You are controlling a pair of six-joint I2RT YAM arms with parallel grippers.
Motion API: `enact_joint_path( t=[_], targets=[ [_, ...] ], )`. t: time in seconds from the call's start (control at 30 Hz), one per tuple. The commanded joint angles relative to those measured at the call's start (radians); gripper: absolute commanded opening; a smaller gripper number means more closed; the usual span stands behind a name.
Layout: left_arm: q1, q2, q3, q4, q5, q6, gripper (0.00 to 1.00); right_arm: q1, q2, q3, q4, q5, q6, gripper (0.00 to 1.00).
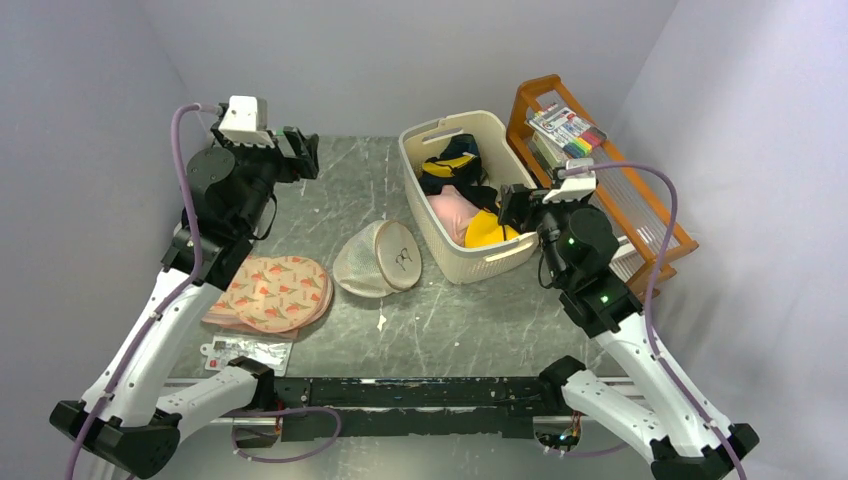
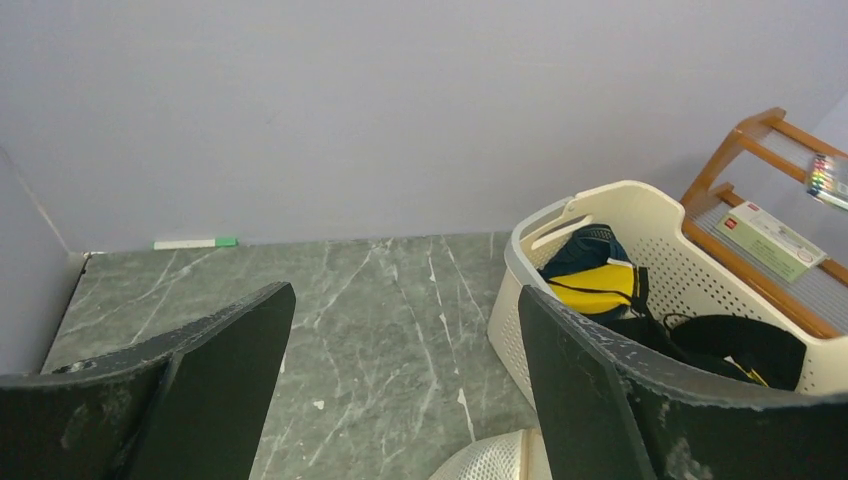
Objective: Unzip the laundry bag and remove the bra
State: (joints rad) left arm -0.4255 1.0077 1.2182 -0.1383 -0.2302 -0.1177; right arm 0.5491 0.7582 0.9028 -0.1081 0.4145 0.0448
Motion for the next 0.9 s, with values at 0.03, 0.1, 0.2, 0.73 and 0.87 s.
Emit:
enact_joint_path(
  t=[0.03,0.1,0.2,0.73,0.87],
  targets=[
    [0.087,-0.005,-0.018,0.060,0.108,-0.079,0.94,-0.049,0.059,0.000,0.060,-0.029,0.053,1.00],
    [0.122,-0.003,-0.019,0.060,0.147,-0.097,0.94,-0.070,0.083,-0.003,0.082,-0.049,0.070,1.00],
    [0.171,0.002,-0.026,0.061,0.205,-0.128,0.94,-0.098,0.114,-0.006,0.112,-0.111,0.102,1.00],
    [0.218,0.124,-0.167,0.002,0.449,-0.302,0.94,-0.184,0.201,-0.051,0.104,-0.334,0.245,1.00],
    [0.212,0.168,-0.247,-0.036,0.524,-0.344,0.94,-0.190,0.203,-0.079,0.130,-0.313,0.342,1.00]
  ],
)
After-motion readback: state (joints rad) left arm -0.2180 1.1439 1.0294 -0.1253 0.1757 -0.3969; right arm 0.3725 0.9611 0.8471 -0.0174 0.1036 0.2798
